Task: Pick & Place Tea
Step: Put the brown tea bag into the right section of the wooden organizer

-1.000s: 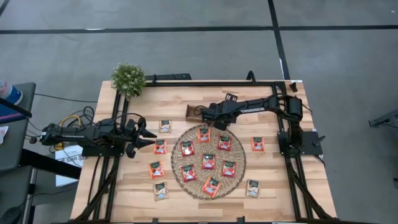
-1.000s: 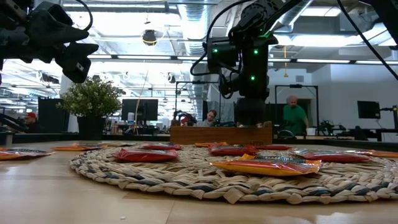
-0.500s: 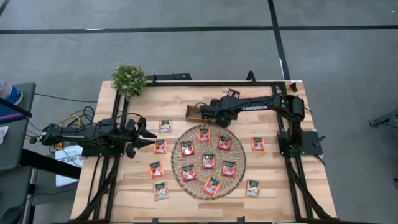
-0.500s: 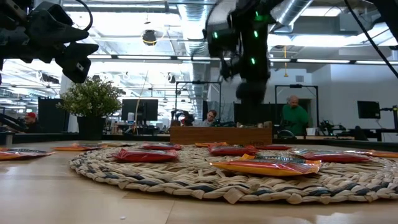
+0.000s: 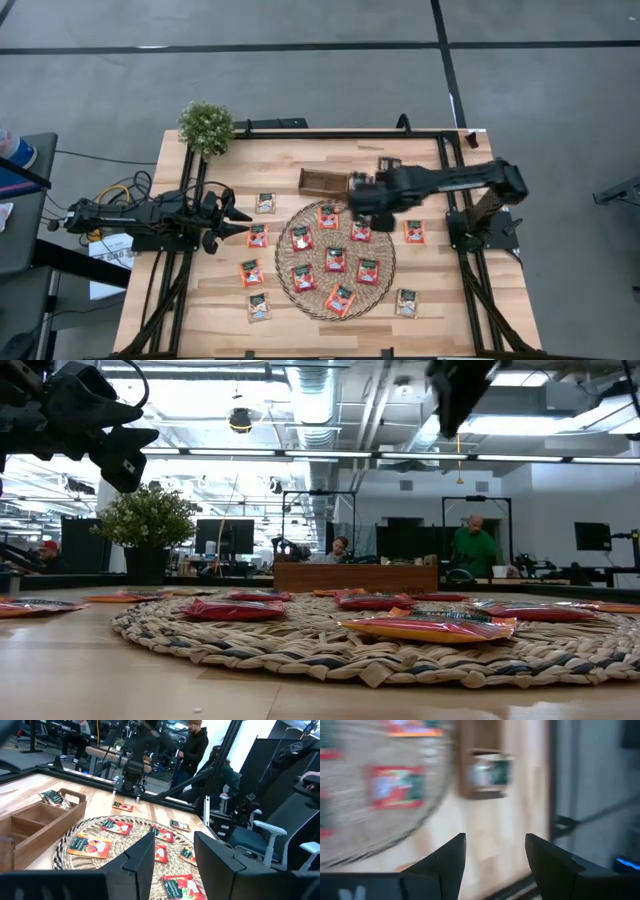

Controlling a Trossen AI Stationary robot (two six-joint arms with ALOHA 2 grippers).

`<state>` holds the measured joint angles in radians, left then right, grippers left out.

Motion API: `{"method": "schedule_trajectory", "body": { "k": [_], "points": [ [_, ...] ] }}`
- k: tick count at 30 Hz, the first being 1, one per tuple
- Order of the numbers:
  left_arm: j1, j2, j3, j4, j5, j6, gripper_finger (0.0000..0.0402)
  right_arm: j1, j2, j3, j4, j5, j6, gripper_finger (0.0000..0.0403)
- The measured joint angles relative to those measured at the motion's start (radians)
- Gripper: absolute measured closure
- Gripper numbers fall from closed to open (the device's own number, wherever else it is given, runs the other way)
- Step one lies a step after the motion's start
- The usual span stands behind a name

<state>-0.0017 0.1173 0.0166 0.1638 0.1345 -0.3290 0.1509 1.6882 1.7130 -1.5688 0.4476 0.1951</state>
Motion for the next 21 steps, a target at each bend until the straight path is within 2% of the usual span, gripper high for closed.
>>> {"method": "schedule_trajectory", "body": {
  "k": [3, 7, 15, 21],
  "points": [
    [0.000, 0.000, 0.000, 0.002, 0.000, 0.000, 0.0273, 0.072, -0.063, 0.000, 0.000, -0.115, 0.074, 0.0202],
    [0.000, 0.000, 0.000, 0.003, 0.000, 0.000, 0.0273, 0.178, -0.131, 0.000, 0.003, -0.203, 0.204, 0.0204],
    [0.000, 0.000, 0.000, 0.003, 0.000, 0.000, 0.0273, 0.405, -0.170, -0.009, 0.017, -0.215, 0.459, 0.0209],
    [0.000, 0.000, 0.000, 0.003, 0.000, 0.000, 0.0273, 0.516, -0.164, -0.170, 0.165, -0.285, 0.554, 0.0209]
  ]
}}
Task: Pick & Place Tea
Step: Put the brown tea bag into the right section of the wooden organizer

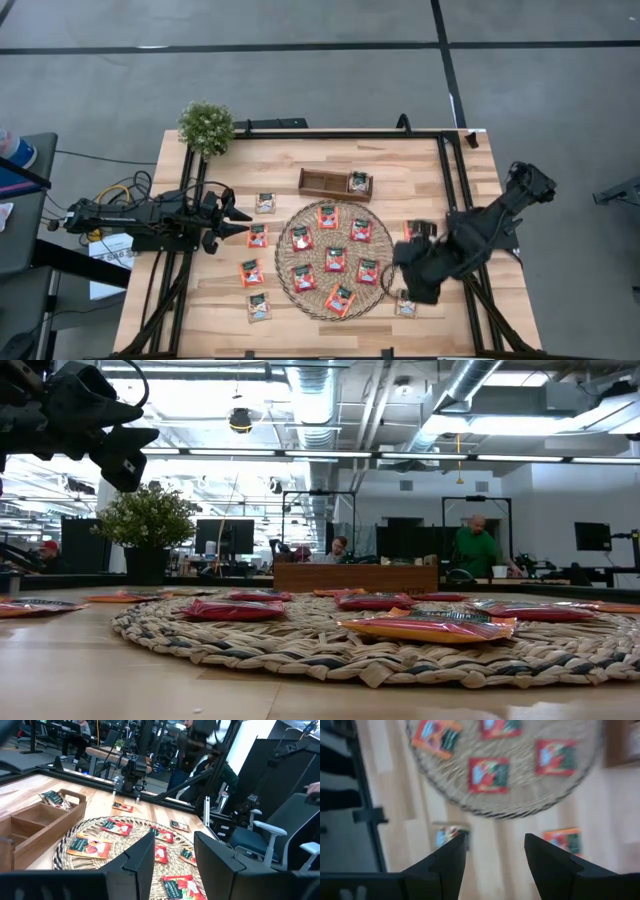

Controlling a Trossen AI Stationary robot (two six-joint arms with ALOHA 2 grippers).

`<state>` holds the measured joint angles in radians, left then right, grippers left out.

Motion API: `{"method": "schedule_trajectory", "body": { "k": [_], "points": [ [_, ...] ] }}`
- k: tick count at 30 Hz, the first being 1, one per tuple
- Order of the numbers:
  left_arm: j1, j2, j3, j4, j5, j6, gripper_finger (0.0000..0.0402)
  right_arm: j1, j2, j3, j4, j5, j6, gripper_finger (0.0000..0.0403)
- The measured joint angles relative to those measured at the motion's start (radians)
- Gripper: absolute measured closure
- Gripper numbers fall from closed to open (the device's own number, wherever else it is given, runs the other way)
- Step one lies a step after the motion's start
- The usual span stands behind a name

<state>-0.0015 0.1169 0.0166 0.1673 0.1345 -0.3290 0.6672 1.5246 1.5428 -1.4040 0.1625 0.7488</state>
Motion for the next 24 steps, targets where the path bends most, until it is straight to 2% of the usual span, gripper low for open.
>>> {"method": "schedule_trajectory", "body": {
  "k": [12, 24],
  "points": [
    [0.000, 0.000, 0.000, 0.019, 0.000, 0.000, 0.0273, 0.084, 0.001, -0.403, 0.398, -0.094, 0.048, 0.0211],
    [0.000, 0.000, 0.000, 0.019, 0.000, 0.000, 0.0273, 0.061, 0.001, -0.656, 0.709, -0.165, 0.090, 0.0212]
  ]
}}
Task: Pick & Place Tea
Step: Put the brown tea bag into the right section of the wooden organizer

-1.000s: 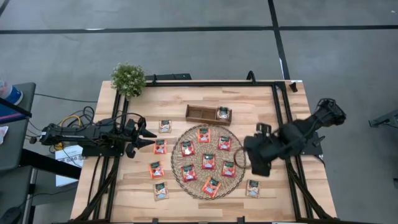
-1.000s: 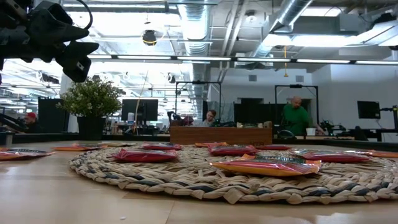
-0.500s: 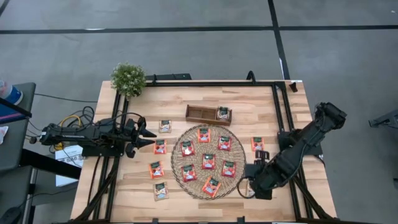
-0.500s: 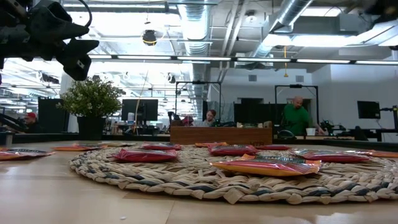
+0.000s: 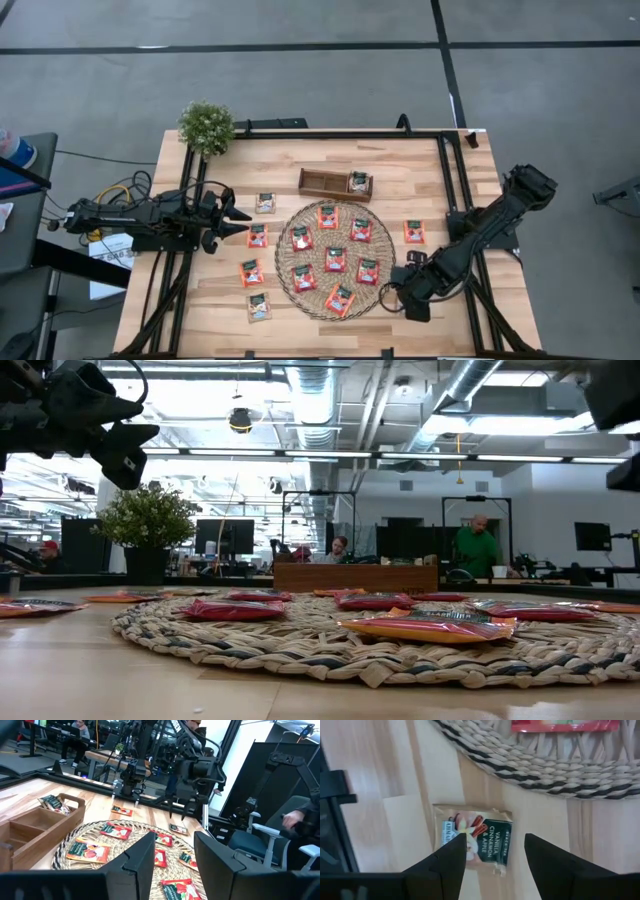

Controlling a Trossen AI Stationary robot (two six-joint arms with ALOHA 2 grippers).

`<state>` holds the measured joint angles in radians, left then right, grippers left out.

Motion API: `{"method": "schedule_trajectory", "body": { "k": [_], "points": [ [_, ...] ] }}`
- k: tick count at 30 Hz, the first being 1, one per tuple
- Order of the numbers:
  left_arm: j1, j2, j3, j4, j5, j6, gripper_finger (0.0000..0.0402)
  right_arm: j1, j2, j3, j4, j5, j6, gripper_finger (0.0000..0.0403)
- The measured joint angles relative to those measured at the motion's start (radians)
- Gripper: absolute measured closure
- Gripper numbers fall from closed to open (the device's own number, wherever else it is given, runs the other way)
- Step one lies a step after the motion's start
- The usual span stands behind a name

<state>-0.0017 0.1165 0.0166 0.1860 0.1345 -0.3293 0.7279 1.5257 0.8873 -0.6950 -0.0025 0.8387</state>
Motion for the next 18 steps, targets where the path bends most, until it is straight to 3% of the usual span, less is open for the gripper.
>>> {"method": "schedule_trajectory", "body": {
  "k": [18],
  "points": [
    [0.000, 0.000, 0.000, 0.000, 0.000, 0.000, 0.0273, -0.043, 0.000, -0.108, 0.128, -0.027, -0.024, 0.0224]
  ]
}}
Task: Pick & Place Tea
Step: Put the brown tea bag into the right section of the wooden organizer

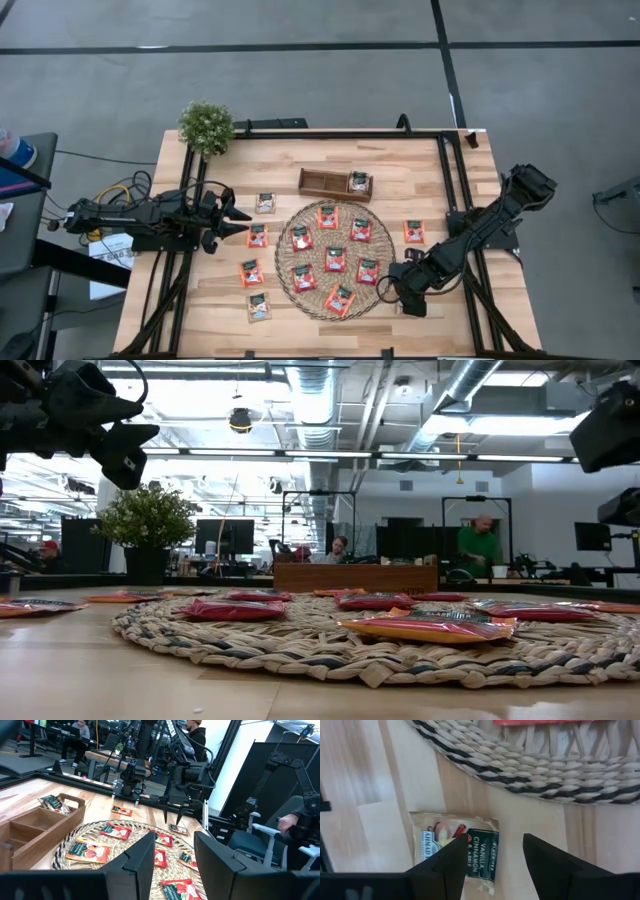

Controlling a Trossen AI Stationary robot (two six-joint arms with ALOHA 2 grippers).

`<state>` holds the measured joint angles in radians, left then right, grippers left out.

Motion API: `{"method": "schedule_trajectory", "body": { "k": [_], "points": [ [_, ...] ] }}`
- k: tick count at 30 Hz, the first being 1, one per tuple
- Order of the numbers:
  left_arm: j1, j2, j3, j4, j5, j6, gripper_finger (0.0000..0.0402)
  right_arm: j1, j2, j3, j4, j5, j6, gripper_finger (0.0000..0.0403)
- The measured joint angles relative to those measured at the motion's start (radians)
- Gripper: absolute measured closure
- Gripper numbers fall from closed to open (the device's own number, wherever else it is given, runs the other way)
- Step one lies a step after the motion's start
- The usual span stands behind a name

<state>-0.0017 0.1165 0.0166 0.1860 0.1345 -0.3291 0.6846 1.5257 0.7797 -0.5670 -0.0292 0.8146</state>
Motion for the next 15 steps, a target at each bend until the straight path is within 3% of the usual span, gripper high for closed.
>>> {"method": "schedule_trajectory", "body": {
  "k": [9, 15],
  "points": [
    [0.000, 0.000, 0.000, 0.000, 0.000, 0.000, 0.0273, 0.001, 0.031, -0.020, -0.002, -0.002, -0.003, 0.0253],
    [0.000, 0.000, 0.000, 0.003, 0.000, 0.000, 0.0273, -0.001, 0.115, 0.003, 0.006, -0.072, -0.021, 0.0267]
  ]
}}
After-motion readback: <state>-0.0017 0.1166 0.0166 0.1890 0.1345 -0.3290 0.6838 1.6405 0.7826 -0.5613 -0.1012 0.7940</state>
